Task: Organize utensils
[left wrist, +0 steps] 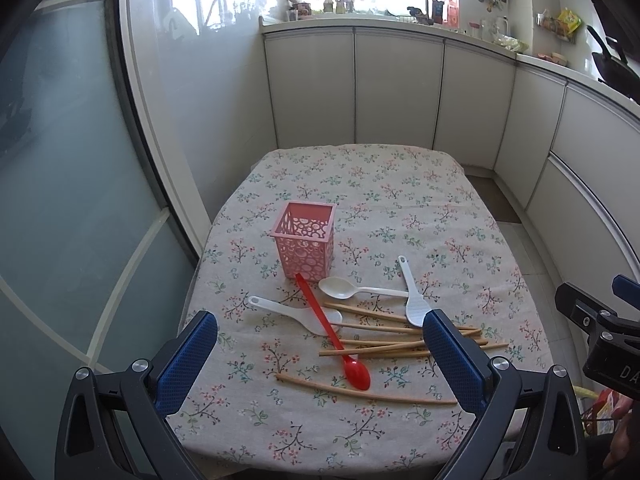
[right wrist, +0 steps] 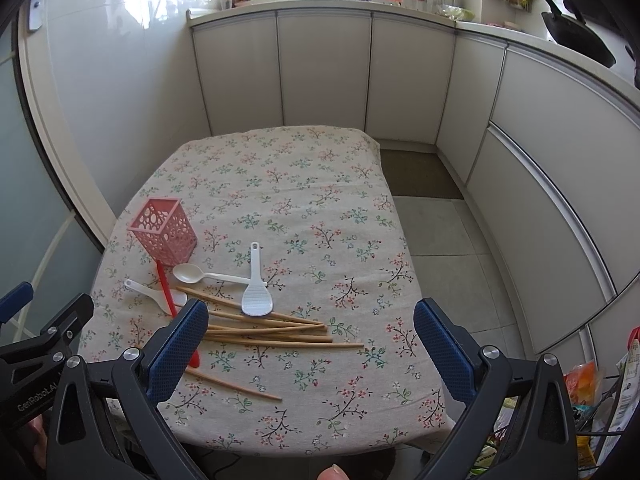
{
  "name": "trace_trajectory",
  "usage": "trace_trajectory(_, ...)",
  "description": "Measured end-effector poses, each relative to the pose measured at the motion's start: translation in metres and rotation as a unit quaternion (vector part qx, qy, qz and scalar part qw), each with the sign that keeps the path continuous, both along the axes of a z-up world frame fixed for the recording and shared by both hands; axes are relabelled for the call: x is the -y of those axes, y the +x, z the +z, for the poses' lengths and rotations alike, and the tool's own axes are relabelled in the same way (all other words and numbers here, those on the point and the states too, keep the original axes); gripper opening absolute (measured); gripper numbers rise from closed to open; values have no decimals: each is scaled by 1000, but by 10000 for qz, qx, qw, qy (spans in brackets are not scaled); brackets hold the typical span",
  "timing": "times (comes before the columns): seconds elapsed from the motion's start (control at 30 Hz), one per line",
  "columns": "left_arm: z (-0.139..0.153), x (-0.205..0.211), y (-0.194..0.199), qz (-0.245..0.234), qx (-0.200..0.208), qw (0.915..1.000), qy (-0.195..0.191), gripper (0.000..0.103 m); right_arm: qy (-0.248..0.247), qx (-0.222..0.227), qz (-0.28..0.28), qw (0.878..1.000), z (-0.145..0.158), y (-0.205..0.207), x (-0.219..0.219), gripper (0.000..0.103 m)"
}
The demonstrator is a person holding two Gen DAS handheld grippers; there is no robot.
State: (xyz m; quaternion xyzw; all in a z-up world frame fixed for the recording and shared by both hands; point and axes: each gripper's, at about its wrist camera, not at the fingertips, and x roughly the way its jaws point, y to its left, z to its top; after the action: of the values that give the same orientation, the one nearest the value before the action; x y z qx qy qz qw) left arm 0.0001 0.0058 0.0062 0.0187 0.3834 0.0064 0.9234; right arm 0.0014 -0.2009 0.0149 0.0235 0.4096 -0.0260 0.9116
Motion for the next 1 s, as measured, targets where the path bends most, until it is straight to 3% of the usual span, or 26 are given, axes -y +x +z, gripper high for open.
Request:
trace_trajectory(0.7,0,-4,1,-11,-9,10000,-62,103,-23,-44,24,10000,-4,4,-1,103)
trace_trajectory(1.0,-12,-13,37,-358,-419,9981,-284,103,142,-570,63,9983,-17,37,16,103)
